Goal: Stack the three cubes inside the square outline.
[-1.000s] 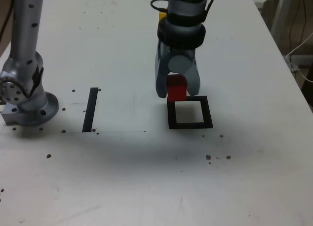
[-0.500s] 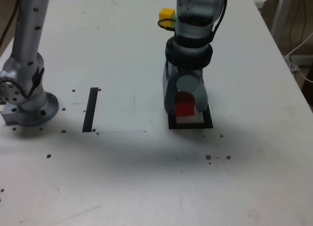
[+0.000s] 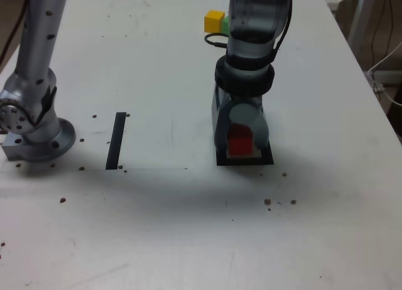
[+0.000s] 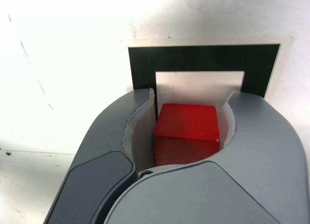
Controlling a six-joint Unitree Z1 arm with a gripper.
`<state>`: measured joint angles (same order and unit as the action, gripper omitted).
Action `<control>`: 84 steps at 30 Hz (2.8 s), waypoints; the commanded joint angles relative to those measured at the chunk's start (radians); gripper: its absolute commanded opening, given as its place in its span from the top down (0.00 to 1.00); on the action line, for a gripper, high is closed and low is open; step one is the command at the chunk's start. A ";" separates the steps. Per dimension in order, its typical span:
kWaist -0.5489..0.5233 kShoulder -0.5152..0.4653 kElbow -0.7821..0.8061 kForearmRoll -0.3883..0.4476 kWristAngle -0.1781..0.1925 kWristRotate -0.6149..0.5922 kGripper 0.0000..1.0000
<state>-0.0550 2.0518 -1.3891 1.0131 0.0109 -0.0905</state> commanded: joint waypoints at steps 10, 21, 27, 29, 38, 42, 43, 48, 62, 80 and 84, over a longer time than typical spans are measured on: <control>0.009 0.005 0.031 -0.036 -0.003 0.000 0.01; 0.036 -0.054 0.023 -0.005 0.038 0.003 0.01; 0.136 -0.118 0.007 0.063 0.091 0.033 0.01; 0.177 -0.131 0.000 0.081 0.098 0.053 0.01; 0.361 -0.147 -0.057 0.150 0.114 0.130 0.01; 0.456 -0.146 -0.099 0.179 0.121 0.141 0.01; 0.478 -0.144 -0.111 0.184 0.122 0.143 0.01; 0.589 -0.121 -0.178 0.198 0.123 0.151 0.01; 0.820 0.106 -0.463 0.289 0.121 0.178 0.01; 0.912 0.382 -0.896 0.468 0.098 0.192 0.00; 0.924 0.427 -0.964 0.497 0.092 0.193 0.01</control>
<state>0.8645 2.4668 -2.3366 1.5027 0.1047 0.0998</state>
